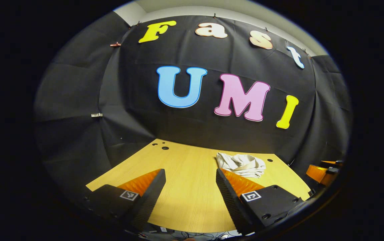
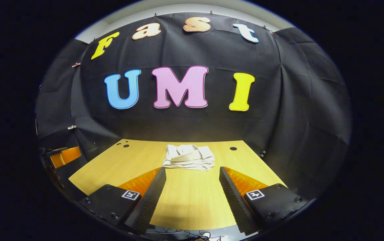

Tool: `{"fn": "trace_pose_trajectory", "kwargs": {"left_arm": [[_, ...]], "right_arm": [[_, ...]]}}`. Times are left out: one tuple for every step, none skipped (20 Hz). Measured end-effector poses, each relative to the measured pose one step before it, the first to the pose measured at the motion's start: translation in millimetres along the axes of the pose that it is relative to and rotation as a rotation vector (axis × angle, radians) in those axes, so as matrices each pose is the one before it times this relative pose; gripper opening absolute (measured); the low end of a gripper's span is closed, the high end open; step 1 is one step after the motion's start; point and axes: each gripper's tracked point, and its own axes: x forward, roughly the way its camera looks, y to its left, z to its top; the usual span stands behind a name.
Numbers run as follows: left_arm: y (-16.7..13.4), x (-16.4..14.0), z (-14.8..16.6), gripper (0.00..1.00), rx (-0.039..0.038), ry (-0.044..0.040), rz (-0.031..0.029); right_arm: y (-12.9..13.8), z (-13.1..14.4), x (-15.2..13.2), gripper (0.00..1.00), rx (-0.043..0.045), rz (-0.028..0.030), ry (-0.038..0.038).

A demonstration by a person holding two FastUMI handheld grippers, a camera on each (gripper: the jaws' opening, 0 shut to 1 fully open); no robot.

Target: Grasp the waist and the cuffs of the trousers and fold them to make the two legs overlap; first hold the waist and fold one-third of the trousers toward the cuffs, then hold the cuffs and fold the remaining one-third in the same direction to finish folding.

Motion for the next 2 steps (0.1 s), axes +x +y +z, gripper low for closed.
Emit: {"fn": "trace_pose_trajectory", "kwargs": {"left_arm": [[-2.78,-2.02,-2.30,0.96,0.00861,0.00623,-0.00928],[-5.08,-1.81,-3.96,0.96,0.00688,0.00712,-0.01047]], "right_arm": [[0.28,-0.96,-3.79,0.98,-0.00129,-0.00304,0.00055],[0.22,-1.82,-1.41,0.98,-0.00125,-0.00194,0.00263]]}}
